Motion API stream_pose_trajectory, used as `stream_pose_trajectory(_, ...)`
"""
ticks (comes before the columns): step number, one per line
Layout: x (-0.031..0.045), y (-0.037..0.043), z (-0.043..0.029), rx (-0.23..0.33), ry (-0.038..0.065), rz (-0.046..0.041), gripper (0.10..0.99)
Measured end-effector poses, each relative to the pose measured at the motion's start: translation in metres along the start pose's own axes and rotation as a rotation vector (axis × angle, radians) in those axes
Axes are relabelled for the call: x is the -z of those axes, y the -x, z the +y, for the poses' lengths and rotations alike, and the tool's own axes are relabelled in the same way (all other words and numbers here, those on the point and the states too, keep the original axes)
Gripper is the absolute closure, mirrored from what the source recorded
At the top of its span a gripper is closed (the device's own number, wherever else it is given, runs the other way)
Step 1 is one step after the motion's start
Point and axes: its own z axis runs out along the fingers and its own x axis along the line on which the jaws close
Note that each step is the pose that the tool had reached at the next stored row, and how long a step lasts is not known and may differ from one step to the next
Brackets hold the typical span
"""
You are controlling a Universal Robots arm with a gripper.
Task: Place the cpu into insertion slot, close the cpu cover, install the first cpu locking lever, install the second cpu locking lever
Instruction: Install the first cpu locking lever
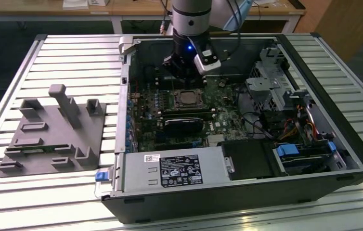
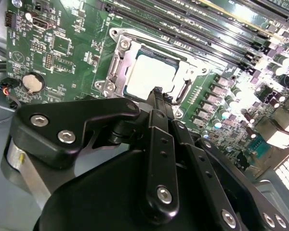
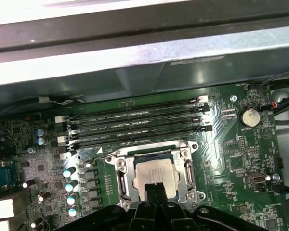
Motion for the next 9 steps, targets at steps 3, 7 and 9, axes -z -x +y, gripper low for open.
stream_pose_trajectory(3, 0.0001, -0.0023, -0.0003, 0.000, 0.000, 0.0000, 0.980)
stream_pose_trajectory(7, 0.0001, -0.0047, -0.0007, 0.000, 0.000, 0.0000, 0.980)
stream_pose_trajectory(9, 0.0002, -0.0064, -0.0010, 0.000, 0.000, 0.0000, 0.980)
